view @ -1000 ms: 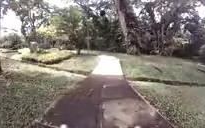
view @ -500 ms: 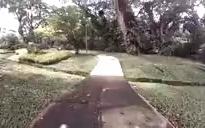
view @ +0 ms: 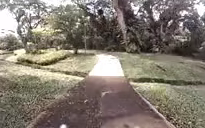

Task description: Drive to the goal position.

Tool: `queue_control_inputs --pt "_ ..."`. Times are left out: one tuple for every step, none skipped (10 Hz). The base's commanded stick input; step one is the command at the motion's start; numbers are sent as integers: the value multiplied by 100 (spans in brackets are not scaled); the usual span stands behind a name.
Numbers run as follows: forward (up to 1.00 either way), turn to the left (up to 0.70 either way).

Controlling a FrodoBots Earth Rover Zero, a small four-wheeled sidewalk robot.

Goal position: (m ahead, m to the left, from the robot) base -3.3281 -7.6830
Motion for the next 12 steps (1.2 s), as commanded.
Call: queue_control_inputs --pt "50 -21" --pt "50 -36" --pt "50 -33" --pt "50 -10" --pt "50 -36" --pt "50 -32" --pt "50 -14" --pt "50 -9" --pt "50 -44" --pt "50 0" --pt "50 0" --pt "50 0"
